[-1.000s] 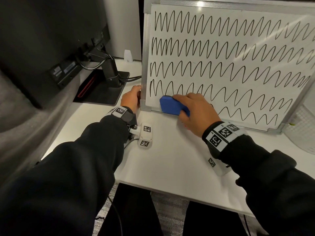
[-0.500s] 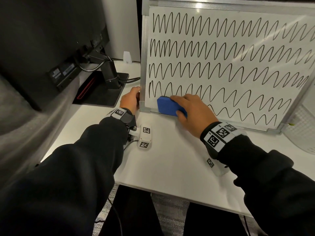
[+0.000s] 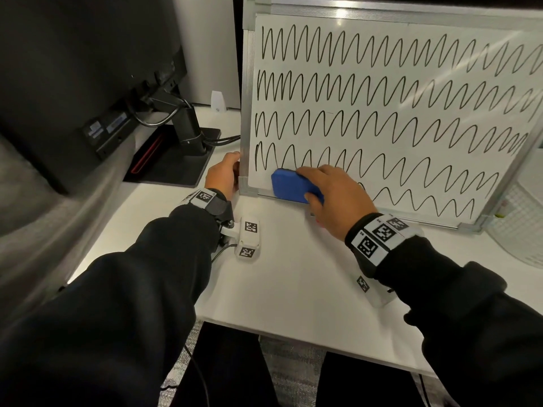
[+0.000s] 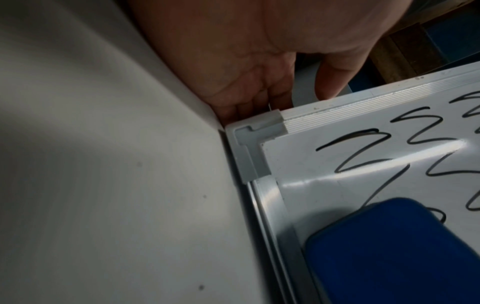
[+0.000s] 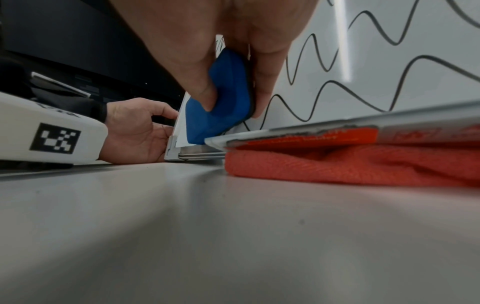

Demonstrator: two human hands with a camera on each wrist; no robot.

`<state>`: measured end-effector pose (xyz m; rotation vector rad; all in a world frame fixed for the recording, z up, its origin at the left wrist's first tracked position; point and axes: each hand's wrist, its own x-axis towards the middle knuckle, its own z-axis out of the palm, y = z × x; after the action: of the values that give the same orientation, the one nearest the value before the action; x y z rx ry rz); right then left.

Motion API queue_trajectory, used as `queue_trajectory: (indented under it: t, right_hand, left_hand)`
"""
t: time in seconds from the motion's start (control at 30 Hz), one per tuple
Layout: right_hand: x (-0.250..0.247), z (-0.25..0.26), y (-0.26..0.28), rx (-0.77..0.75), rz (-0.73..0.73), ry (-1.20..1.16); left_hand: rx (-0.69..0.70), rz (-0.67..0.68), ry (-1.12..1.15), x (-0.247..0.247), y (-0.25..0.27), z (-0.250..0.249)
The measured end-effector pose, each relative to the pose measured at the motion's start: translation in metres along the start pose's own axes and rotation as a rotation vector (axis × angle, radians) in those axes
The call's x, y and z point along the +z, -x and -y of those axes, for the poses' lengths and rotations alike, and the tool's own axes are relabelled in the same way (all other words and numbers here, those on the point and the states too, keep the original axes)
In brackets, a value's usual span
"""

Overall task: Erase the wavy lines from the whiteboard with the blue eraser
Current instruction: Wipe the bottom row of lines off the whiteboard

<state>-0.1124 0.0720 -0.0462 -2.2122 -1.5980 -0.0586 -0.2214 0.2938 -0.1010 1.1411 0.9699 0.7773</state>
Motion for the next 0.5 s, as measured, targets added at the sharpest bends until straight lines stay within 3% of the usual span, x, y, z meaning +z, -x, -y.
queue_trajectory:
  t: [0.13,0.5]
  right_hand:
    - [-0.003,-0.003,0.002,0.035,-0.104,-0.060]
    - [0.009,0.000,0.004,-0.102,0.178,0.173]
  left_hand:
    - [-0.007,0.013,0.016,0.000,0.001,0.000]
    - [-0.021,-0.006,-0.009,-0.003,0.001,0.001]
